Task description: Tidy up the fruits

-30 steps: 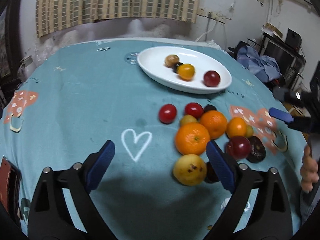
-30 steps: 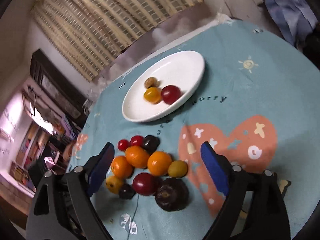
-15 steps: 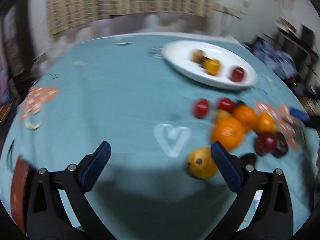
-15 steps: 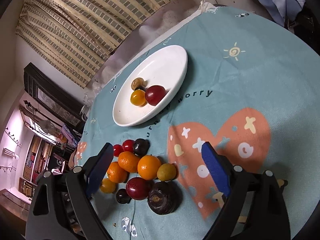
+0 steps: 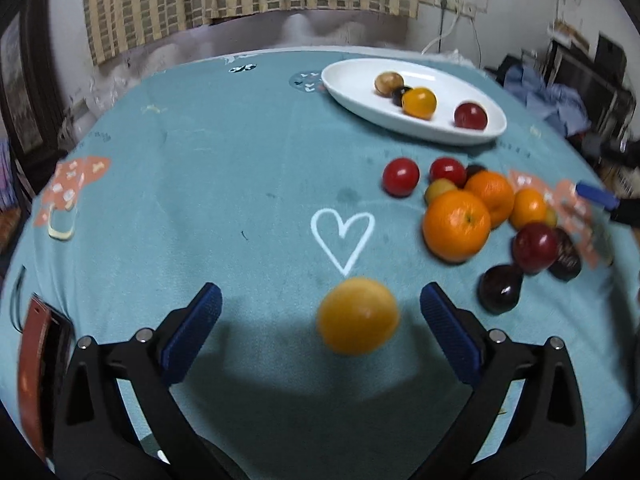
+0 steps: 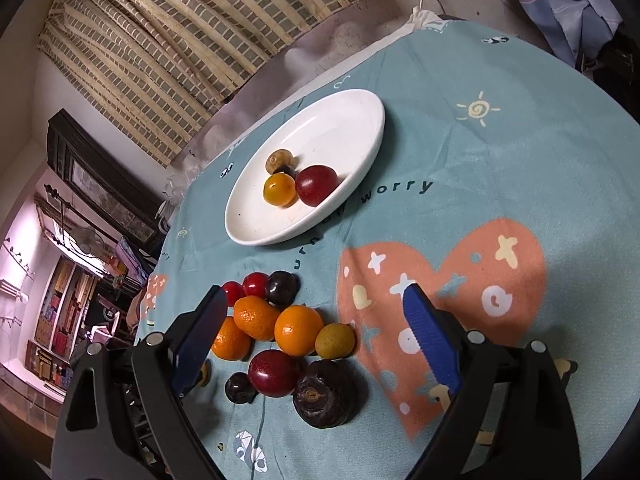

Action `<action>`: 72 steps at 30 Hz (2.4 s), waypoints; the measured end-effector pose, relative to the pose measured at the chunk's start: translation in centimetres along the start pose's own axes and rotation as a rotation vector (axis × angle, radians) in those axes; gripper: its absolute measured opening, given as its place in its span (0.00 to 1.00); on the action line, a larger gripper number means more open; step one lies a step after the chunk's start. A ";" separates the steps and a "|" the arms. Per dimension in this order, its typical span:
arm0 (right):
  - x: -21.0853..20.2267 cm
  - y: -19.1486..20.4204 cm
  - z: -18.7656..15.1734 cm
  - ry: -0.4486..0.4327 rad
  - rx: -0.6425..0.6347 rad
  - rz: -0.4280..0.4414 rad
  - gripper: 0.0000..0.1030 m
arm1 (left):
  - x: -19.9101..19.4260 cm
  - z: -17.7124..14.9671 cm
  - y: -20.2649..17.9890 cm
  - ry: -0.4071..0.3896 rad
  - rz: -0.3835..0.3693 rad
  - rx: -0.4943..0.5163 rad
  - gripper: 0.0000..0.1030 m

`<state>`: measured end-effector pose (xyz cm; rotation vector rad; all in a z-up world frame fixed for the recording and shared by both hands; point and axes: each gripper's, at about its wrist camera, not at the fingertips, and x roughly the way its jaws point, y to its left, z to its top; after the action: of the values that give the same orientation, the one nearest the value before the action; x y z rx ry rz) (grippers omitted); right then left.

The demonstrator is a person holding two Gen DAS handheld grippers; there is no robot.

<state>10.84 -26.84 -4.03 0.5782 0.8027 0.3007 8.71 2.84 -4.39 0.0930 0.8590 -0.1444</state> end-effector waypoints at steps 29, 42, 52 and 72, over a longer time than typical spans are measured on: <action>-0.2 2.5 -3.5 0.061 -0.181 0.009 0.70 | 0.6 -0.4 -1.9 0.043 -0.110 0.080 0.39; 3.2 4.7 -8.0 0.112 -0.503 -0.288 0.47 | 0.8 -0.4 -2.1 0.047 -0.102 0.087 0.40; 1.9 4.0 -7.5 0.079 -0.455 -0.205 0.43 | -0.5 -0.1 -1.2 -0.012 -0.138 0.037 0.37; 0.3 4.8 -1.0 0.046 -0.290 -0.030 0.43 | -2.0 6.1 0.7 -0.114 -0.245 -0.086 0.31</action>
<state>10.14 -22.45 -1.87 0.2878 0.7943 0.3966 12.05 2.90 1.13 -0.1008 0.7600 -0.3386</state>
